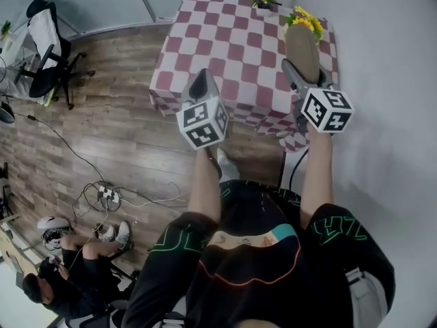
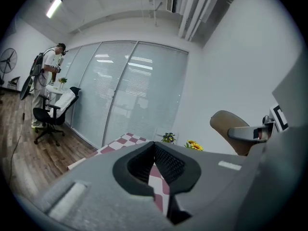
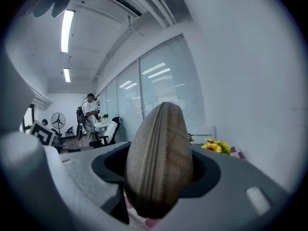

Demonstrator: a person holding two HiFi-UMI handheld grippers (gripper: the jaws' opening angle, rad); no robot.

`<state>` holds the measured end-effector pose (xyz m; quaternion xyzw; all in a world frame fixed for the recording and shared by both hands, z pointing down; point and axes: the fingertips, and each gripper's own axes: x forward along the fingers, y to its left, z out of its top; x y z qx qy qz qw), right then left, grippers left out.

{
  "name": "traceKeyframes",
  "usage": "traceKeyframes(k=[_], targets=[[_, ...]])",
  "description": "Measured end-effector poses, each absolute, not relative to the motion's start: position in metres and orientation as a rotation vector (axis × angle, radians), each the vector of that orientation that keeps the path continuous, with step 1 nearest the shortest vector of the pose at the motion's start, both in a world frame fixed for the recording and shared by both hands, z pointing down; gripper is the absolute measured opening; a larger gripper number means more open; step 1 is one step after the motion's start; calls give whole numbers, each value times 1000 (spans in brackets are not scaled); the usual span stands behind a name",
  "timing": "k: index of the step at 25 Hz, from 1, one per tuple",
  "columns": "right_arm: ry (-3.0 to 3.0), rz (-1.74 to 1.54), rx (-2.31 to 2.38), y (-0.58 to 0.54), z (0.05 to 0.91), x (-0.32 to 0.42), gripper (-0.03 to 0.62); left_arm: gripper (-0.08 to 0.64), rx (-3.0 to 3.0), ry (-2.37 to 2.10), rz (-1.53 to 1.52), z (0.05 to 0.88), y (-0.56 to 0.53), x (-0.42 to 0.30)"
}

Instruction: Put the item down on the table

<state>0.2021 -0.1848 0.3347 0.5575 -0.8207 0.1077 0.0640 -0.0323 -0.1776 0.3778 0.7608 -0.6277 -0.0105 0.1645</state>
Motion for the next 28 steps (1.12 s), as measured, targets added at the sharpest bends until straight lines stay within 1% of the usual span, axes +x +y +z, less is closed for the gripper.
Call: traceKeyframes(k=[8,14,21,28], targets=[[-2520,350,1513,-259,349,121,288,9,2019,-1884,-64,396,-224,-110],[-2547,375,1426,-294,366,78,288,9,1968,-1917,-52,410,-248,-143],[-2529,348,1351,-306,373,43,288,9,1898,-1939,-131,415,-241,-176],[-2608,224,1262,-329,334,4,288,9,1865,-2007,-249,392,-244,-208]])
